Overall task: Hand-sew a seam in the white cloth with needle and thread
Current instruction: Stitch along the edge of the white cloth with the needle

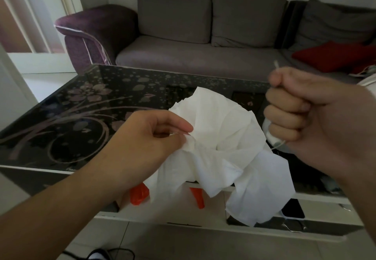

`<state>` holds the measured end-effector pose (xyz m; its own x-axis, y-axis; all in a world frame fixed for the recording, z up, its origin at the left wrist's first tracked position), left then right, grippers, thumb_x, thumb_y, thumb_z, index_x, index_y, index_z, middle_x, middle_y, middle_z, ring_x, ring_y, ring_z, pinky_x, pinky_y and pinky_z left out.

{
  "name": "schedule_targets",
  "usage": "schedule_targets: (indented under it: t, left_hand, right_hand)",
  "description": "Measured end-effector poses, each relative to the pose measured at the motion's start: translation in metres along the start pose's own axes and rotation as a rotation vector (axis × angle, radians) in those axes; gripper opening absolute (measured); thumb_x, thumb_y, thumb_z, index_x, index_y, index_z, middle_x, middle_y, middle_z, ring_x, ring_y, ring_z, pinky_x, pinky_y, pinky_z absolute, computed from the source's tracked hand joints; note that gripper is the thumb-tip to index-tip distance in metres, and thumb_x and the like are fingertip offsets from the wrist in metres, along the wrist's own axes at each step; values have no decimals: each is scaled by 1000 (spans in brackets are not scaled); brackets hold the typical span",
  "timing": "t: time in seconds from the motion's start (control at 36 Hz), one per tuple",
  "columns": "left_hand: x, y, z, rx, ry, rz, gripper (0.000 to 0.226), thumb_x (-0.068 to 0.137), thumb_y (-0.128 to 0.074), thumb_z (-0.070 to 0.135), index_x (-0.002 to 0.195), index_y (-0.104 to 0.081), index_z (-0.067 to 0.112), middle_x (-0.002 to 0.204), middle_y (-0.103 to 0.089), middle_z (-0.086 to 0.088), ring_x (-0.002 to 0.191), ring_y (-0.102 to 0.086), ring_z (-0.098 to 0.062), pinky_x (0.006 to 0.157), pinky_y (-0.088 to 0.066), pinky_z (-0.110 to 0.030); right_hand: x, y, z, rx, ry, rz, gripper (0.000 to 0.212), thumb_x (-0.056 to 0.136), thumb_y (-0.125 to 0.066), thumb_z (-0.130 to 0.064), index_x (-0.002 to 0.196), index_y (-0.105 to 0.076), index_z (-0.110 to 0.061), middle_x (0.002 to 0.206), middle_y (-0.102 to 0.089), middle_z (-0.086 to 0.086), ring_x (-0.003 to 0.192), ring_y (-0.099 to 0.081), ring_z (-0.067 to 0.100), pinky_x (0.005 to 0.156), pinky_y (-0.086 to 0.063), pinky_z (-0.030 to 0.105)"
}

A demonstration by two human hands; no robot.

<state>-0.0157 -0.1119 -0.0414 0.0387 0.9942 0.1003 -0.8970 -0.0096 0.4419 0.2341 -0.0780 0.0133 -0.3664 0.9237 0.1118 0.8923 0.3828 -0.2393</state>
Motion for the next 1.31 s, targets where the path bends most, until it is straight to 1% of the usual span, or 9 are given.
schedule_targets:
  t: [0.11,0.19,0.44,0.56,0.67,0.83,0.94,1.03,1.31]
  left_hand:
    - [0,4,0,-53,19,17,22,95,-71,15,95,-80,35,96,-78,19,95,-72,2,84,-57,-20]
    - [-1,7,1,-102,26,8,21,95,-71,13,96,-81,32,96,-79,16,97,-73,-2,87,-56,-23]
    - [-5,9,6,-231,-8,-36,20,94,-71,10,99,-81,27,94,-81,0,96,-77,-14,94,-56,-37]
    - [-6,9,8,-282,-15,-40,17,93,-71,10,102,-80,22,92,-82,-3,91,-79,-17,88,-58,-35]
    - [-5,13,10,-272,-34,-28,15,91,-73,12,101,-80,22,90,-82,-1,89,-79,-15,80,-62,-25]
    - [-1,13,5,-246,9,-73,16,82,-77,23,97,-82,27,95,-81,-2,93,-78,-18,89,-59,-37]
    - [2,11,-2,-243,104,-189,22,80,-77,29,101,-83,27,102,-81,-1,99,-78,-20,93,-59,-43]
    - [3,9,-6,-313,180,-265,24,81,-76,27,103,-84,21,107,-80,-3,102,-77,-23,96,-58,-43]
    - [2,7,-4,-390,159,-243,22,79,-72,28,93,-84,17,104,-79,-7,100,-76,-23,90,-57,-38]
  right_hand:
    - [-3,-13,10,-100,-102,-25,12,92,-53,-19,90,-61,-10,61,-20,-3,49,-13,11,45,-10,28]
    - [-2,-24,23,-179,-136,-51,10,89,-65,-12,97,-66,-5,61,-25,0,48,-20,11,42,-18,25]
    - [2,-57,57,-266,-151,-55,20,92,-69,-4,110,-75,-10,55,-33,1,46,-24,12,45,-23,26]
    - [0,-58,63,-320,-212,-33,11,91,-74,-15,100,-79,-15,54,-36,1,48,-24,15,47,-22,27]
    - [2,-57,62,-347,-193,-14,8,93,-71,-12,91,-78,-8,55,-33,5,48,-22,17,47,-20,29]
    - [4,-54,63,-350,-170,-27,12,95,-68,-7,87,-76,-5,54,-33,5,49,-22,18,46,-23,27]
    - [5,-53,63,-373,-123,-20,14,95,-67,-7,86,-77,-9,50,-37,2,45,-27,15,45,-27,25]
    - [6,-52,62,-383,-104,-23,15,96,-66,-6,86,-77,-10,49,-38,0,44,-28,14,44,-28,24]
    - [5,-48,63,-535,-62,36,12,96,-68,-18,88,-78,-18,51,-41,1,46,-33,13,48,-33,25]
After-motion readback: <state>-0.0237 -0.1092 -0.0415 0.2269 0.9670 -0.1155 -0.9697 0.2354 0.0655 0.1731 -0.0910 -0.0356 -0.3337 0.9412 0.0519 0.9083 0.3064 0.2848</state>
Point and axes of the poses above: each hand's wrist, its own x-axis towards the middle knuckle, its own y-axis out of the back of the hand, z = x × y, the point moved 3 cm from there along x, towards the middle knuckle
